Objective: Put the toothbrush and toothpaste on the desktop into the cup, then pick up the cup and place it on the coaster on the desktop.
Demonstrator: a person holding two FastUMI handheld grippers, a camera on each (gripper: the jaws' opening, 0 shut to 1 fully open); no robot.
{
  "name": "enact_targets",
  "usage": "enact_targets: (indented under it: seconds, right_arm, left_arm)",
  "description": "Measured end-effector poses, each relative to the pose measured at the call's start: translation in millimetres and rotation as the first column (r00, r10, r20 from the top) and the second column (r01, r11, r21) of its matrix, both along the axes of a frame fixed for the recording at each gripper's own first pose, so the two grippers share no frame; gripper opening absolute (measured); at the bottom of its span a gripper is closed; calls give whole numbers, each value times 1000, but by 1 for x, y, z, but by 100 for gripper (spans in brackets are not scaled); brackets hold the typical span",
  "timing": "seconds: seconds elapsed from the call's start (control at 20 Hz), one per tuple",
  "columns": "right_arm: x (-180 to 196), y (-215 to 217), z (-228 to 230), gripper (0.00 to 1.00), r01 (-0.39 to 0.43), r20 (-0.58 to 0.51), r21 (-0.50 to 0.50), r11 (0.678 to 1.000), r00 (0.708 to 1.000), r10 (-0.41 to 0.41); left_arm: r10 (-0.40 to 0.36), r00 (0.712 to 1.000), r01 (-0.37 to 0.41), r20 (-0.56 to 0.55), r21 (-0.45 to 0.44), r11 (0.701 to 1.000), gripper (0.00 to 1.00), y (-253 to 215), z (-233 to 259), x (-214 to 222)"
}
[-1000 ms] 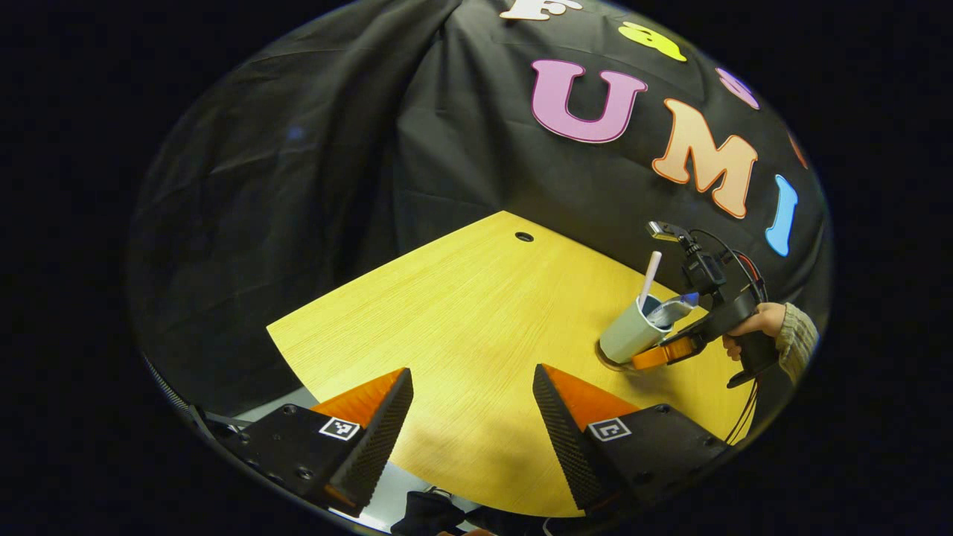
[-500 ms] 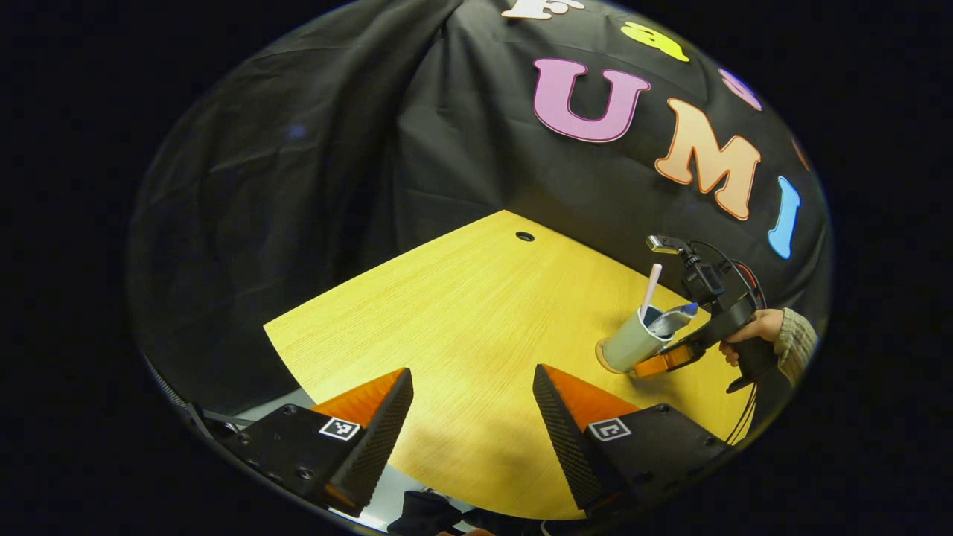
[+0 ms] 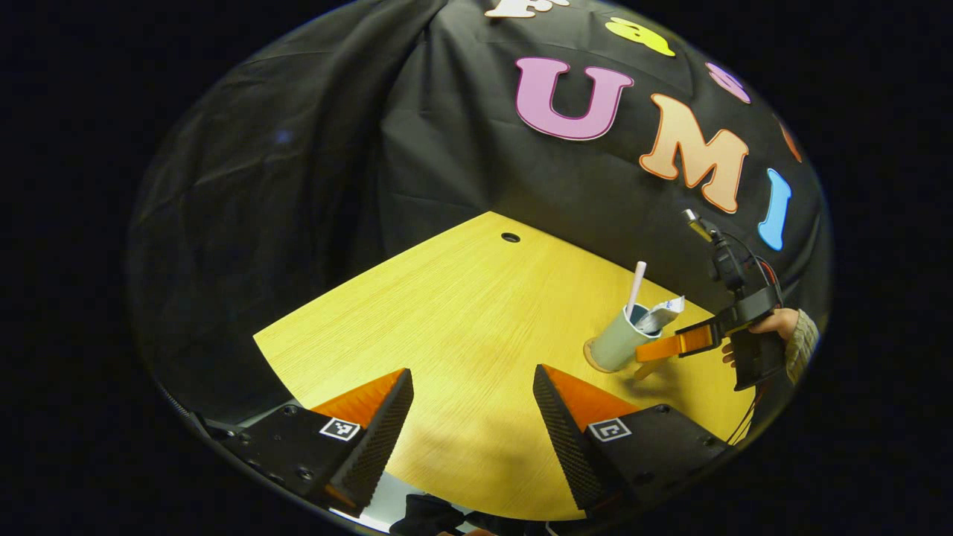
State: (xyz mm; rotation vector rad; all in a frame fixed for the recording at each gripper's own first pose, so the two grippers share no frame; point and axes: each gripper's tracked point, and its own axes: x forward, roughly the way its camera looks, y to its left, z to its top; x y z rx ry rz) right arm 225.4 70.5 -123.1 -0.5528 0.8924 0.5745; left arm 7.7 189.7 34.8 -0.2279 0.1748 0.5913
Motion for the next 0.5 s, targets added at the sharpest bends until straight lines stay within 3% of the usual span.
enact_targets:
  seconds: [0.3, 0.5]
  right_arm:
    - [-34, -45, 76, 99, 40, 173, 200, 979, 982, -76]
    - [-57, -87, 118, 99, 71, 318, 313, 947, 932, -176]
  left_arm:
    - [-104, 995, 104, -7, 10, 995, 94, -24, -2, 24]
    - [-186, 982, 187, -12, 32, 982, 95, -37, 3, 44]
